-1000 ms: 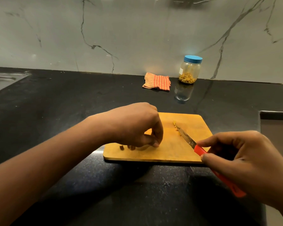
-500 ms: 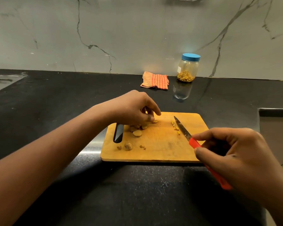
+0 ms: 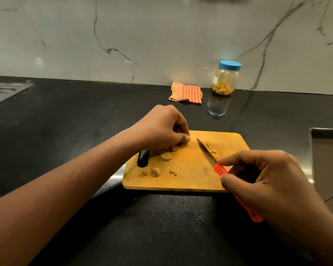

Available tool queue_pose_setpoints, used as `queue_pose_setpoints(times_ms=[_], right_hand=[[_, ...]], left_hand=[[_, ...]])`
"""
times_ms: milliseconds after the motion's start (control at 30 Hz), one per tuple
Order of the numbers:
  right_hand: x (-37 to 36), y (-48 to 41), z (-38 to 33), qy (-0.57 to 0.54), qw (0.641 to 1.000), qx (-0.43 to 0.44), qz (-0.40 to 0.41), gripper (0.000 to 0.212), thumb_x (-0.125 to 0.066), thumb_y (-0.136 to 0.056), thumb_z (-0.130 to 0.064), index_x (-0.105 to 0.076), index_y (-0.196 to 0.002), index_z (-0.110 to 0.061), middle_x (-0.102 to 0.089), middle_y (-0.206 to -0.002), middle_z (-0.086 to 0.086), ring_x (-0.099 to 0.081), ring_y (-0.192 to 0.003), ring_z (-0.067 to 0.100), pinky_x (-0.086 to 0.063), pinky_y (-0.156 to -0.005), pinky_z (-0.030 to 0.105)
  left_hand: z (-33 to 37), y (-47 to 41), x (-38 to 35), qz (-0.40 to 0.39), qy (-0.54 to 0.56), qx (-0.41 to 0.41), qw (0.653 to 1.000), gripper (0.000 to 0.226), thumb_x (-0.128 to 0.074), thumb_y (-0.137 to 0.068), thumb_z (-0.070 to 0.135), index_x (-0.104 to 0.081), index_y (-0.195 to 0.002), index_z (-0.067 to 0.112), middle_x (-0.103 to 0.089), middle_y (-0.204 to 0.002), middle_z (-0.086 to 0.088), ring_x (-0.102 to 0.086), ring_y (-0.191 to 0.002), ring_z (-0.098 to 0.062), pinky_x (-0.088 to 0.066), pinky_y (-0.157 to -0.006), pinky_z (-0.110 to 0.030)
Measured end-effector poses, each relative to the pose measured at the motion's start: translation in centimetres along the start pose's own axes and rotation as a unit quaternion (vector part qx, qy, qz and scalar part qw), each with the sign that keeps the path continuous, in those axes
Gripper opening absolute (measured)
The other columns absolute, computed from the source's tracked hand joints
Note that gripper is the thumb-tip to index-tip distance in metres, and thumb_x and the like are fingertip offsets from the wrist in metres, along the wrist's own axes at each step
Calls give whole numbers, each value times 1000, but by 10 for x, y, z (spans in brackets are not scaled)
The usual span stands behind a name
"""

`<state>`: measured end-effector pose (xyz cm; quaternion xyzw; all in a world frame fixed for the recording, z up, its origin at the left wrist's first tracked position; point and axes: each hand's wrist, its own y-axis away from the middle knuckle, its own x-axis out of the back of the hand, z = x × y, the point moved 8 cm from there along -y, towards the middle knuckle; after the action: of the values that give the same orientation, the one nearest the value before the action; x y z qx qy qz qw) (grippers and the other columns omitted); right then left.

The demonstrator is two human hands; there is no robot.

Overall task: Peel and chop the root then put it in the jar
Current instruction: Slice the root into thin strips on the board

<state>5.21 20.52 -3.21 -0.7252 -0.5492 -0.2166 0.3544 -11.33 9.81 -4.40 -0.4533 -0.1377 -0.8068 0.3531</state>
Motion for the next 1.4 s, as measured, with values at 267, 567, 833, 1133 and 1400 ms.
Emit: queue_pose_setpoints(times_ms=[267, 567, 833, 1133, 1400], right_hand=[[-3, -5, -1, -8, 1000, 0, -10, 18, -71, -67, -29, -74, -84, -27, -69, -65, -5, -63, -58, 8, -47, -49, 13], [-7, -8, -3, -4, 1000, -4, -11, 18, -74, -69, -27, -75, -87, -25, -68, -64, -5, -62, -60, 4, -41, -48, 5], [-10, -15, -7, 16, 1000, 7, -22, 27, -69, -67, -33, -75, -92, -24, -67, -64, -6, -63, -64, 3, -49, -54, 11], [-13, -18, -9, 49, 998, 15, -29, 30, -69, -68, -36, -75, -95, -24, -66, -65, -8, -62, -69, 1, -48, -56, 10], [-15, -19, -12, 64, 997, 22, -33, 34, -65, -66, -40, -74, -96, -25, -66, -66, -10, -63, -70, 1, -52, -58, 13]], left_hand=[[-6, 7, 12, -27, 37, 17, 999, 20, -71, -88, 25, -72, -107, 25, -67, -86, 12, -66, -82, -6, -51, -64, -11], [-4, 4, 0, 2, -4, 11, 1000, 12, -73, -85, 24, -76, -96, 28, -63, -85, 19, -65, -84, -7, -47, -57, -10], [-3, 3, 1, 21, 5, 5, 1000, 10, -76, -82, 24, -77, -91, 29, -66, -84, 20, -62, -84, -3, -46, -60, -10], [-6, 4, -1, 37, 113, 19, 993, 24, -79, -77, 9, -67, -97, 18, -75, -81, 5, -71, -75, 3, -57, -69, -14], [-10, 5, 3, 60, 126, 23, 990, 30, -83, -73, 13, -63, -96, 17, -75, -78, 4, -71, -72, 1, -58, -69, -15]])
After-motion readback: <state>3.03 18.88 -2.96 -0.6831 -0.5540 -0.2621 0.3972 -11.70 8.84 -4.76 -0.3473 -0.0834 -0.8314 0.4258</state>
